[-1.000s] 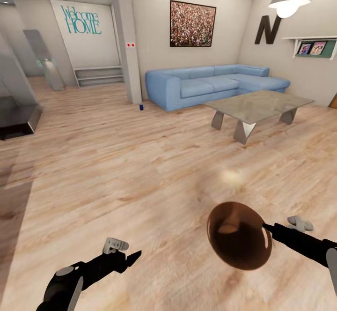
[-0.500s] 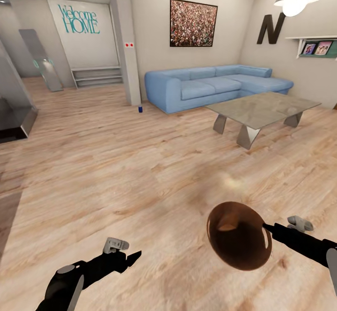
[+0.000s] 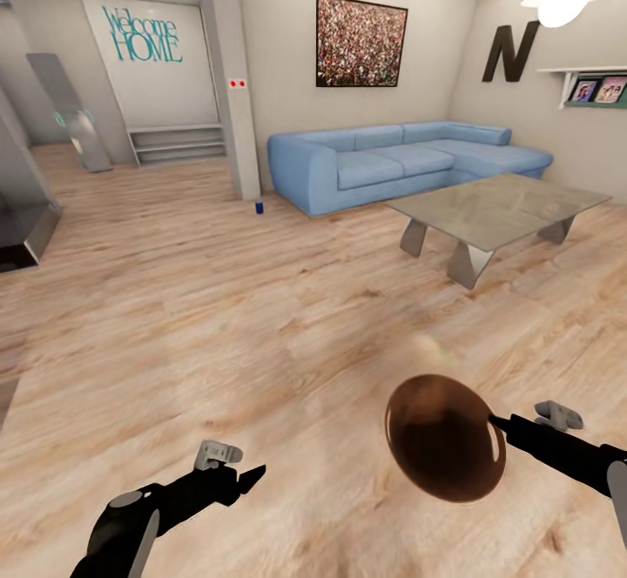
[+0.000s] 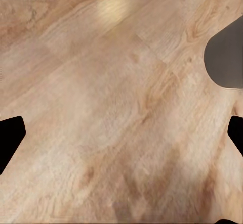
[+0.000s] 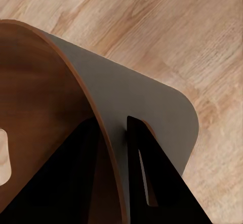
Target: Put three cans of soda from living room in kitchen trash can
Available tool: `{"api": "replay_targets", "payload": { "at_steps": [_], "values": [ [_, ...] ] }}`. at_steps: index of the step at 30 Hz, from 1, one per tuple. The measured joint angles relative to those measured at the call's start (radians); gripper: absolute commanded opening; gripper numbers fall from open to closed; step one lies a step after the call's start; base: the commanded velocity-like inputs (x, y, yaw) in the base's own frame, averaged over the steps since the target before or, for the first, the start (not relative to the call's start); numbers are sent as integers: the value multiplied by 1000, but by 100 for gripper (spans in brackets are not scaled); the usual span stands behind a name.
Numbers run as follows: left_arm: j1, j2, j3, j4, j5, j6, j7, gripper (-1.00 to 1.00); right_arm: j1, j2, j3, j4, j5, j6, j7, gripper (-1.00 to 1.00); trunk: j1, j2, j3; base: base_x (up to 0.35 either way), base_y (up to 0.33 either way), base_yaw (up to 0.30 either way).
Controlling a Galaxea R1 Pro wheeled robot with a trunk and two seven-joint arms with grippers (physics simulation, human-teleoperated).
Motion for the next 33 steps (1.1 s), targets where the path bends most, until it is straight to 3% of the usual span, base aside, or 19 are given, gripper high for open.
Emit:
{"api": "replay_targets", "payload": {
  "at_steps": [33],
  "values": [
    [0,0,0,6,1,0,-14,100,0,-9,0,0,1,0,0,-100,0,0,0,340,17,0]
  ]
}}
